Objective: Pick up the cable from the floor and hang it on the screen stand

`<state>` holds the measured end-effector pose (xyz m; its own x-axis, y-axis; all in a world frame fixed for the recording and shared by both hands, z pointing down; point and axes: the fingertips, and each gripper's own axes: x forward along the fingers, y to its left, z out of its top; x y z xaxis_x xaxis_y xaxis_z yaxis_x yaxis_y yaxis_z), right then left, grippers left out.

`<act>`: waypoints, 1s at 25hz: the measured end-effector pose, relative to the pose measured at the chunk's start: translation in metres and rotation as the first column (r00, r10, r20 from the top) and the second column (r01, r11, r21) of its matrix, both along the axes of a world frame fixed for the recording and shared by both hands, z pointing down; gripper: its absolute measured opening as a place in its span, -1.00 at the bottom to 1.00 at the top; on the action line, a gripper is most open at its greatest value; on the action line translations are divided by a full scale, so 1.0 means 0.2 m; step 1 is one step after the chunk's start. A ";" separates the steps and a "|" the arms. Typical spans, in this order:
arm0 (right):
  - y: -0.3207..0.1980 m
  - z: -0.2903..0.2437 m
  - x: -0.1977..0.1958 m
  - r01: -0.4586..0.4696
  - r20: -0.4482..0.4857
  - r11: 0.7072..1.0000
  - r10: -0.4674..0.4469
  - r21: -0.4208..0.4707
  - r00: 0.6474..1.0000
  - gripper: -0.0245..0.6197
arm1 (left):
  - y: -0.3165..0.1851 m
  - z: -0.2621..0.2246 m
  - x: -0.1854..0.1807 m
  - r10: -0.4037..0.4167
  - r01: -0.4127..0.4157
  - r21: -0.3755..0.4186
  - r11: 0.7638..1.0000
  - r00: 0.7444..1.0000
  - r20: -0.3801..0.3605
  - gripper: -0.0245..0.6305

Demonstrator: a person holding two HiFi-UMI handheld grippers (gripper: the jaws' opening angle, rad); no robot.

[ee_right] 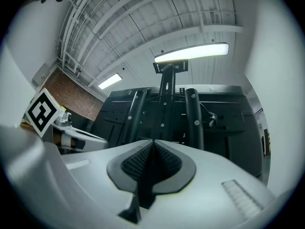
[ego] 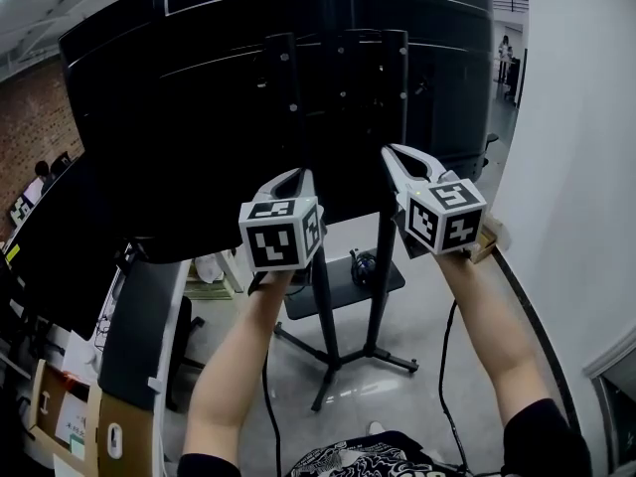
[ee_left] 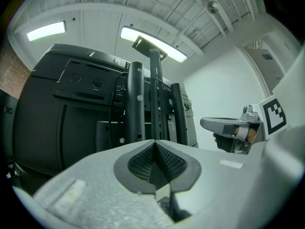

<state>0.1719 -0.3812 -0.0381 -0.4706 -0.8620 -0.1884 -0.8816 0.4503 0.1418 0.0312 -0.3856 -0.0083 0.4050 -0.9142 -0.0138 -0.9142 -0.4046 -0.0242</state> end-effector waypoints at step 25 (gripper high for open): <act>0.76 0.67 -0.56 0.045 0.092 0.983 -0.029 -0.175 0.995 -0.91 | 0.81 0.51 -0.10 0.047 -0.047 -0.038 0.998 0.999 -0.021 -0.93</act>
